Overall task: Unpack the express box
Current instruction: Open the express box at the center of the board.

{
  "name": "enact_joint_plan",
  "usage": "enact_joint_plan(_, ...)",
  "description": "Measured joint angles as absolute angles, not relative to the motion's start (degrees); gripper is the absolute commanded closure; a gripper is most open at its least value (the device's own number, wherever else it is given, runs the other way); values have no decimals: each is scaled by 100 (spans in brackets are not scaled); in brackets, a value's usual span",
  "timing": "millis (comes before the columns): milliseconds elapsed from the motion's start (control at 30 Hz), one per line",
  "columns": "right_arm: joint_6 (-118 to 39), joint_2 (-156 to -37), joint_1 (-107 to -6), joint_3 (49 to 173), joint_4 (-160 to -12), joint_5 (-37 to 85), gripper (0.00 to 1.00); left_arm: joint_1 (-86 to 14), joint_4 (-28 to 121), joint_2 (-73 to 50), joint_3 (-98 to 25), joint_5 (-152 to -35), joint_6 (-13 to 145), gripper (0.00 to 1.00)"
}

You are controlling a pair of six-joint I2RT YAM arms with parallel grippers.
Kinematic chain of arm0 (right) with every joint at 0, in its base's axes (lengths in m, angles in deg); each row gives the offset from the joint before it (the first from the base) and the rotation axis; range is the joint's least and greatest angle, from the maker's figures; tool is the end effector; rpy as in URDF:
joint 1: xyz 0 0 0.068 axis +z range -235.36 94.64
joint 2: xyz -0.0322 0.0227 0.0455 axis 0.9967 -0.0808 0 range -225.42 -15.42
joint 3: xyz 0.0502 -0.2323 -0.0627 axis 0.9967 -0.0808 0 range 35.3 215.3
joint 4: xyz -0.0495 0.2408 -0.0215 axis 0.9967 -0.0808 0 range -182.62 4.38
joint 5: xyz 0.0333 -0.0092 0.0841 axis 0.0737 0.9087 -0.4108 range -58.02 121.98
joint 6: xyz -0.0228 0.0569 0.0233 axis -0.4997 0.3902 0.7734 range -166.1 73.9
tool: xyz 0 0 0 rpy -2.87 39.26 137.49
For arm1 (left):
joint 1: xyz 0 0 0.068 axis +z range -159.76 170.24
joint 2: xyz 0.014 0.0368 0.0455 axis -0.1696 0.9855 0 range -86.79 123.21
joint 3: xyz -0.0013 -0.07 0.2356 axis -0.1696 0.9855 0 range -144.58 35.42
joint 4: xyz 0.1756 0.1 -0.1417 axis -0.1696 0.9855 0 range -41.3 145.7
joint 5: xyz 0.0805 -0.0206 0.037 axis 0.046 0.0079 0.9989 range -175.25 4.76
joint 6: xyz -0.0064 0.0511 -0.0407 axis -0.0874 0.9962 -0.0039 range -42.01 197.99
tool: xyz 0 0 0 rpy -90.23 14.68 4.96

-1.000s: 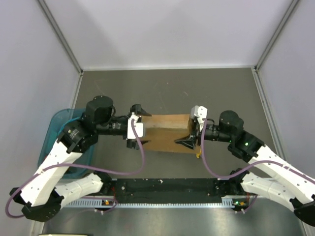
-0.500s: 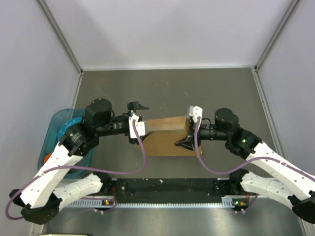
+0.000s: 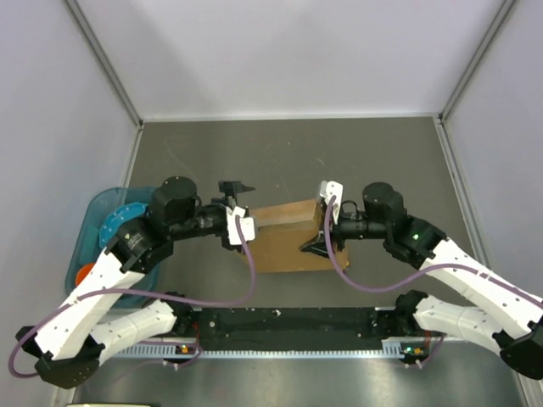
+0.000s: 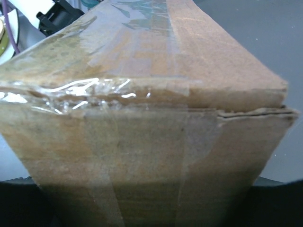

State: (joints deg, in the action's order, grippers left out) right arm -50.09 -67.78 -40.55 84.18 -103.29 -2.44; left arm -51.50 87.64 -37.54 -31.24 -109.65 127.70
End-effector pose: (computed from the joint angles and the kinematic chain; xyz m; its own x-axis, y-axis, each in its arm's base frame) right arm 0.1335 0.1737 0.3043 -0.1889 -0.2686 -0.9445 -0.9709 0.1954 0.1385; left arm 0.1197 -0.1354 0.3737 0.5041 0.4812 -0.7172 0.7864 0.0875 0.6115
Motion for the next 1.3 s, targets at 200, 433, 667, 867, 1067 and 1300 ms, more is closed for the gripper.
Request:
enact_joint_plan(200, -5200, -6872, -3985, 8599, -10578, 121, 100, -5185, 8439, -3739, -3045, -10294, 12803, 1)
enact_joint_plan(433, -5409, -6896, -3768, 8711, -10806, 54, 100, -5126, 7752, -3712, -3036, -9258, 12919, 1)
enact_joint_plan(667, -5409, -6900, -3624, 8711, -11158, -270, 100, -5108, 7840, -3741, -3115, -9214, 12844, 1)
enact_joint_plan(867, -5431, -7097, -3624, 8829, -11258, -47, 100, -5111, 9256, -3859, -3795, -10661, 12704, 1)
enact_joint_plan(1067, -5464, -7425, -3624, 9061, -11278, 220, 100, -5233, 9936, -4176, -3473, -11365, 12543, 1)
enact_joint_plan(1300, -5460, -7486, -3624, 9093, -11313, 312, 100, -5613, 9936, -4154, -2593, -10862, 12453, 1)
